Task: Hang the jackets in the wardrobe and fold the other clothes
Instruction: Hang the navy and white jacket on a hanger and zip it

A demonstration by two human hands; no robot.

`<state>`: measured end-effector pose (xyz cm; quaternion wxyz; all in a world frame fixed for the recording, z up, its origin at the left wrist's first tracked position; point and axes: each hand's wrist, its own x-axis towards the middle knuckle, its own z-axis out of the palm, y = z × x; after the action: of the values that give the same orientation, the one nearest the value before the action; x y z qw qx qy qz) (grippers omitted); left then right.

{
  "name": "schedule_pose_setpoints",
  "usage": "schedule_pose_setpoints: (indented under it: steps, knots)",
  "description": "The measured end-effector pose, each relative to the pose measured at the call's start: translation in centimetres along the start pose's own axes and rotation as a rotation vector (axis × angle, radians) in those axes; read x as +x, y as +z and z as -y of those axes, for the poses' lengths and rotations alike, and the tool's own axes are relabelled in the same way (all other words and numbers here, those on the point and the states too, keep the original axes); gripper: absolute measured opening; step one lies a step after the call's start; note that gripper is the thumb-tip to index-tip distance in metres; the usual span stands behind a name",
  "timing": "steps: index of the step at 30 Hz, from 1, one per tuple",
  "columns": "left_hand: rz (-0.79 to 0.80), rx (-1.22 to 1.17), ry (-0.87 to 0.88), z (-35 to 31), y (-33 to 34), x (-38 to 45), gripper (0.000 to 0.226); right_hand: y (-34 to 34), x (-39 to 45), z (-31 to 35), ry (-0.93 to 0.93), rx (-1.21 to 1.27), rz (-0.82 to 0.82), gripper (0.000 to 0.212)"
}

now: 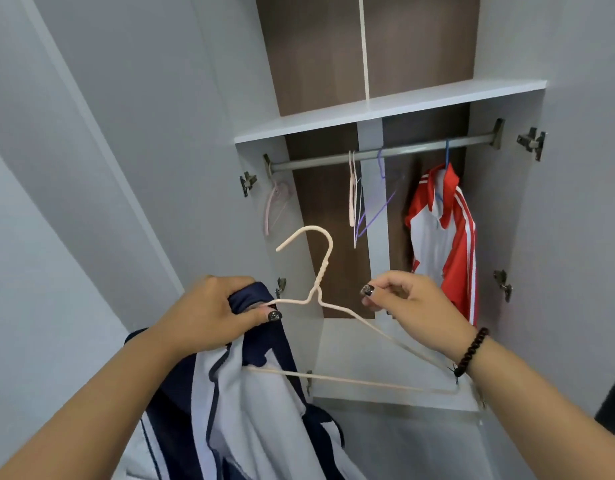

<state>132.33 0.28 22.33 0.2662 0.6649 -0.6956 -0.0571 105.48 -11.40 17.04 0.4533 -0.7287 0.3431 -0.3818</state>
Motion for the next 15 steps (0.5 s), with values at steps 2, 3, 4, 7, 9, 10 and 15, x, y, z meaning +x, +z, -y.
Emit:
schedule_pose_setpoints:
  steps: [2, 3, 4, 7, 9, 10, 15]
  knots:
    - [0.015, -0.028, -0.032, -0.9, -1.1, 0.9, 0.024, -2.8, -0.2, -0.9, 0.071, 0.027, -0.058, 0.013]
    - [0.025, -0.051, -0.047, -1.4, -1.6, 1.4, 0.026, -4.1, -0.4, -1.4, 0.096, 0.006, -0.062, 0.013]
    - [0.03, -0.078, -0.06, -2.1, -2.0, 1.9, 0.027, -5.2, -0.5, -1.9, 0.11, -0.037, -0.046, 0.012]
    - [-0.008, -0.149, -0.064, -4.2, -2.7, 3.3, 0.03, -8.2, -1.0, -3.0, 0.151, -0.151, 0.057, 0.009]
    - [-0.07, -0.188, -0.046, -5.6, -3.0, 4.3, 0.026, -10.2, -1.0, -3.5, 0.17, -0.191, 0.121, 0.008]
    - [-0.118, -0.219, -0.044, -6.2, -3.1, 4.8, 0.022, -11.0, -1.0, -3.8, 0.173, -0.196, 0.139, 0.008]
    - [-0.385, -0.313, -0.022, -9.2, -2.2, 6.6, 0.004, -11.1, -1.9, -6.7, 0.176, -0.016, 0.063, 0.012]
